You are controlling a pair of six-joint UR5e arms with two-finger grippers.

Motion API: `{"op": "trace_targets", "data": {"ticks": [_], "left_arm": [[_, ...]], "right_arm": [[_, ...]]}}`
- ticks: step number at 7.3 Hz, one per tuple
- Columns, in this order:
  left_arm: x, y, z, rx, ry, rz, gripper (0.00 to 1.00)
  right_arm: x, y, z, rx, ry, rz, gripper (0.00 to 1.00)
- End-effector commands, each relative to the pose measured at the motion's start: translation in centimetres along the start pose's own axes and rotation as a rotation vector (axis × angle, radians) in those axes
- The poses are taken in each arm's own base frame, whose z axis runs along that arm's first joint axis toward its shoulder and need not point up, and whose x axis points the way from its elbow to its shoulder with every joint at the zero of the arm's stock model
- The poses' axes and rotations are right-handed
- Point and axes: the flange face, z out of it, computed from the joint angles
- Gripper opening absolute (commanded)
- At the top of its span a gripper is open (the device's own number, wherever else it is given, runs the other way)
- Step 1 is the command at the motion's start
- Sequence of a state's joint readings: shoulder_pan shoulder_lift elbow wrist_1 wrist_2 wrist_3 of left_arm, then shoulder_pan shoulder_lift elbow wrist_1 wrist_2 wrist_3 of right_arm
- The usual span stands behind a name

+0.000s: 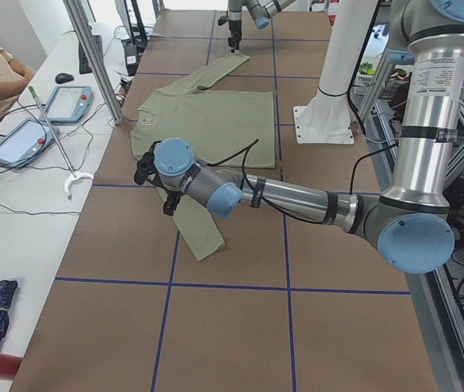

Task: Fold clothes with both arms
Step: 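Lower the right gripper and grasp the cuff of the nearby sleeve, then lift the sleeve with the right gripper and fold it across the shirt toward the collar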

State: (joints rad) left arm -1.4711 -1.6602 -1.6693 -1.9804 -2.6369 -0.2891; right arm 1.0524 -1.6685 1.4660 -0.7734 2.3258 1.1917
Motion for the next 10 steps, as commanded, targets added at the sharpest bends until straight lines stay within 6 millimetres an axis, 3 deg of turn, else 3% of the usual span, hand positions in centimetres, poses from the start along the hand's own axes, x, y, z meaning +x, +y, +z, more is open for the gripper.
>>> {"op": "trace_targets", "data": {"ticks": [1,2,4,5,6,7,10], "left_arm": [[0.1,-0.1,0.0,0.001,0.0,-0.002,1.0],[0.1,-0.1,0.0,0.001,0.0,-0.003,1.0],[0.1,-0.2,0.0,0.002,0.001,-0.004,1.0],[0.5,-0.3,-0.2,0.005,0.003,0.001,1.0],[0.8,-0.5,-0.3,0.006,0.008,0.006,1.0],[1.1,-0.6,-0.4,0.008,0.012,0.012,1.0],[1.8,-1.0,-0.7,0.014,0.017,0.017,1.0]], "right_arm": [[0.1,0.1,0.0,-0.006,-0.001,0.001,0.09],[0.3,0.3,0.0,-0.009,0.0,0.002,0.0],[-0.3,0.8,-0.5,-0.045,-0.027,-0.007,0.0],[-2.6,2.0,-2.2,-0.073,-0.072,-0.022,0.0],[-6.7,2.8,-4.3,-0.064,-0.126,0.012,0.0],[-14.5,2.4,-6.8,-0.062,-0.212,0.075,0.0],[-41.7,1.2,-14.5,-0.032,-0.235,0.219,0.0]]}}
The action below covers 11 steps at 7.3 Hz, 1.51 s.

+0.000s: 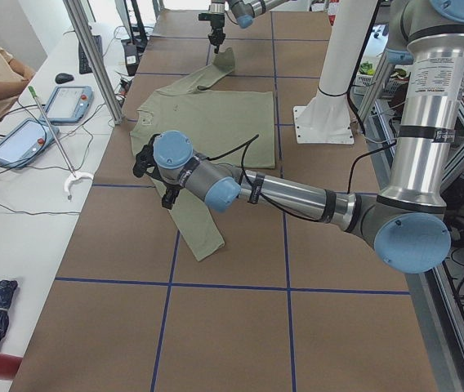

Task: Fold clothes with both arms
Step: 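Lift the sleeve with the right gripper and fold it across the shirt toward the collar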

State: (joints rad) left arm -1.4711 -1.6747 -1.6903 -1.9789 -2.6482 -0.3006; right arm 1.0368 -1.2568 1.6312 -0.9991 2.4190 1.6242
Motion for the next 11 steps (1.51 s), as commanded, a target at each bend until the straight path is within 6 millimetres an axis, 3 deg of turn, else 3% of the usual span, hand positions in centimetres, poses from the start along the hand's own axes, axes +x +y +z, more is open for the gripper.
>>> {"op": "trace_targets", "data": {"ticks": [1,2,3,4,5,6,7,8,9,11], "left_arm": [[0.3,-0.2,-0.1,0.003,0.004,-0.016,1.0],[0.2,-0.2,-0.1,0.003,0.002,-0.014,1.0],[0.3,-0.2,-0.1,0.003,0.004,-0.014,1.0],[0.4,-0.2,-0.1,0.004,0.002,-0.013,1.0],[0.2,-0.1,-0.1,0.003,0.002,-0.016,1.0],[0.2,-0.1,-0.1,0.003,0.002,-0.016,1.0],[0.3,-0.1,-0.1,0.003,0.004,-0.014,1.0],[0.3,-0.1,-0.1,0.002,0.003,-0.016,1.0],[0.2,-0.1,-0.1,0.002,0.002,-0.017,1.0],[0.2,-0.2,-0.1,0.003,0.002,-0.016,1.0]], "right_arm": [[-18.1,5.1,0.2,0.099,-0.001,0.001,0.0],[-26.5,7.7,2.4,0.172,-0.036,-0.001,0.0],[-34.7,12.8,7.3,0.17,-0.027,-0.02,0.0],[-37.5,17.5,11.7,0.182,-0.056,-0.079,0.0],[-38.1,20.1,15.0,0.167,-0.093,-0.126,0.0],[-38.6,21.1,17.1,0.169,-0.102,-0.141,0.0],[-40.7,24.0,17.9,0.182,-0.111,-0.157,0.0],[-41.0,27.6,20.2,0.219,-0.117,-0.178,0.0],[-41.5,29.0,20.3,0.218,-0.127,-0.187,0.0],[-40.8,28.4,22.3,0.258,-0.125,-0.186,0.0]]}}
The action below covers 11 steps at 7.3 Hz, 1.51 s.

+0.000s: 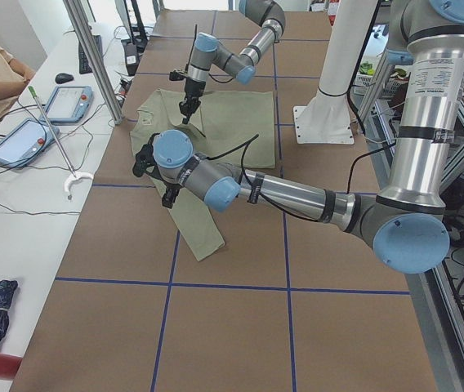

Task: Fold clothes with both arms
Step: 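Lift the sleeve with the right gripper and fold it across the shirt toward the collar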

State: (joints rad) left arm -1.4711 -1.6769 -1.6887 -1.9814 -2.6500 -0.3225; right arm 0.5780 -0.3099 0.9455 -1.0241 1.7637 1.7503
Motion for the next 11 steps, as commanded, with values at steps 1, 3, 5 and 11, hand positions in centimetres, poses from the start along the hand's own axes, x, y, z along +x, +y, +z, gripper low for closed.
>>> {"op": "trace_targets", "data": {"ticks": [1,3,5,11], "left_arm": [[0.6,-0.2,-0.5,0.009,0.0,0.012,1.0],[1.4,-0.9,-0.6,0.017,0.001,0.03,1.0],[0.1,-2.5,0.5,0.004,-0.004,0.004,1.0],[-7.0,0.8,13.7,-0.168,-0.153,-0.15,1.0]], "right_arm": [[0.4,0.1,1.1,0.035,-0.014,-0.007,0.0],[-0.9,1.0,1.6,0.096,-0.021,-0.014,0.87],[-2.7,1.4,0.9,0.111,-0.036,-0.016,0.91],[8.6,-14.1,-10.5,0.075,-0.131,0.034,0.99]]}}
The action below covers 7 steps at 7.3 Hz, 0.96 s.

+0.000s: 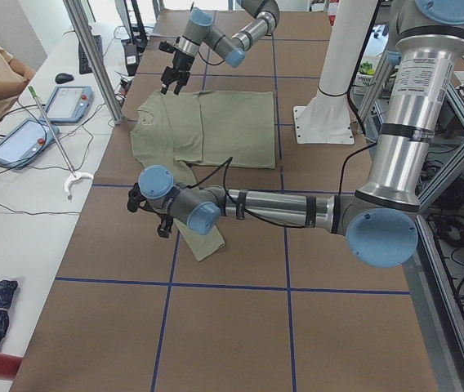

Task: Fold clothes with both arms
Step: 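Release the sleeve and withdraw the right gripper away from the shirt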

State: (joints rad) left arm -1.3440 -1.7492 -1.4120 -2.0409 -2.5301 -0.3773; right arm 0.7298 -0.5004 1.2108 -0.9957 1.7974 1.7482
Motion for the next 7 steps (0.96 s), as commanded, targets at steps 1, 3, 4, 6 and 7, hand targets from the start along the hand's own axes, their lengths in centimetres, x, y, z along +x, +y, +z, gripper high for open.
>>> {"op": "trace_targets", "data": {"ticks": [1,3,4,6,7], "left_arm": [[-1.4,1.4,3.9,-0.052,-0.056,-0.061,1.0],[-4.3,2.8,7.6,-0.088,-0.062,-0.072,1.0],[-4.9,3.3,8.8,-0.103,-0.06,-0.068,0.99],[-4.6,4.3,10.9,-0.145,-0.055,-0.062,0.96],[-4.4,4.6,11.5,-0.154,-0.057,-0.057,0.96]], "right_arm": [[4.6,-3.5,-3.8,-0.015,-0.018,0.004,0.99],[7.5,-4.0,-4.9,-0.012,-0.02,-0.009,0.99],[7.5,-4.0,-5.1,-0.012,-0.022,-0.011,0.99],[7.5,-4.0,-5.1,-0.012,-0.023,-0.013,0.99],[7.6,-4.0,-5.7,-0.012,-0.028,-0.013,0.99]]}}
